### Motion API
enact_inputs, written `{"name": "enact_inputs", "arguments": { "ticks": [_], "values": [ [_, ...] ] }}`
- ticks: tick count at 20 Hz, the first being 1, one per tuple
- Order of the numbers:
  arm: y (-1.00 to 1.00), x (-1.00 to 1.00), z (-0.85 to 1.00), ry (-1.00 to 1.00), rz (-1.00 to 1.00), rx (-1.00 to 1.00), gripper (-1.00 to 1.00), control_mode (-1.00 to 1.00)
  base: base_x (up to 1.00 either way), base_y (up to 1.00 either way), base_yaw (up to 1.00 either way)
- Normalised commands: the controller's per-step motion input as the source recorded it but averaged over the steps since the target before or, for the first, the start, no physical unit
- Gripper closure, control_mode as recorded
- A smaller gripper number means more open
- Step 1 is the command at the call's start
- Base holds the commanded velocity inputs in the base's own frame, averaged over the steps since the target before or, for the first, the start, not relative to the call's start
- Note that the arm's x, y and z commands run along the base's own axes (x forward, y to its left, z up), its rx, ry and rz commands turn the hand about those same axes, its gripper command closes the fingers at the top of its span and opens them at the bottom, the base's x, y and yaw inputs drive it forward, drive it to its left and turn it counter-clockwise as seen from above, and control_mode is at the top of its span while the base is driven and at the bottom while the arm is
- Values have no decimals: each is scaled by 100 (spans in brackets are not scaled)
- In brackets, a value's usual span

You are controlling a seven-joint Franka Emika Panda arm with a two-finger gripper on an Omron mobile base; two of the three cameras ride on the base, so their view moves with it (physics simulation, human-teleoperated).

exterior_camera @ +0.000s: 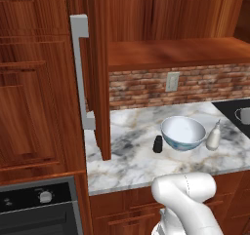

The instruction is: Retrieve the bottle and the shaker from the cabinet and place them next to the mixing bowl on the counter. Then add garlic from the fridge to the mixing bowl.

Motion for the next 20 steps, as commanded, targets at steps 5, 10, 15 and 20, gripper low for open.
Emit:
{"name": "enact_inputs", "arguments": {
  "ticks": [5,10,15,20],
  "values": [
    [0,0,0,0,0,0,-100,100,-16,0,0],
    [0,0,0,0,0,0,-100,100,-92,-17,0],
    [0,0,0,0,0,0,-100,100,-100,-34,-3],
    [0,0,0,0,0,0,-100,100,-95,-25,-13]
  ]
}}
